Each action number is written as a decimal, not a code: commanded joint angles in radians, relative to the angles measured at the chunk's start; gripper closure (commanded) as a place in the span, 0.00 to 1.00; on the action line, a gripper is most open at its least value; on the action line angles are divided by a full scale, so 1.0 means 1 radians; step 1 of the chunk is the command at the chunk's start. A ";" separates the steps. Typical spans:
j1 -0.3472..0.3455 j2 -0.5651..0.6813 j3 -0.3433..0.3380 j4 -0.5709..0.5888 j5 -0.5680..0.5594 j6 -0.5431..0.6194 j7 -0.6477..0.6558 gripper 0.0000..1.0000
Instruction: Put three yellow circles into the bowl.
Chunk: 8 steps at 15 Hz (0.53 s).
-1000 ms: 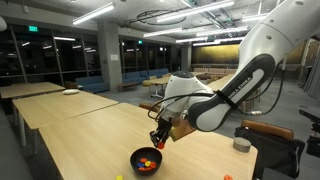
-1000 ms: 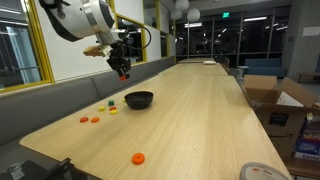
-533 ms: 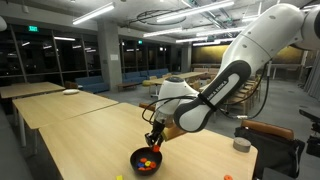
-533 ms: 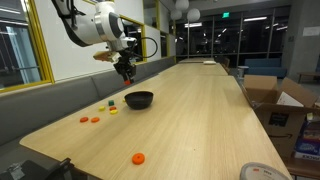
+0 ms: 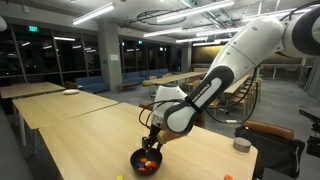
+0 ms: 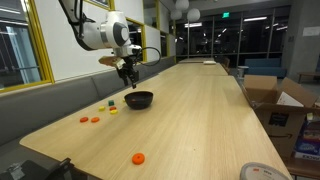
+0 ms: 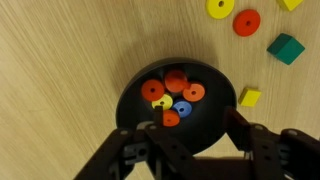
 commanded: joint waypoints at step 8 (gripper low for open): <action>0.002 -0.103 0.100 -0.127 0.167 -0.171 -0.125 0.00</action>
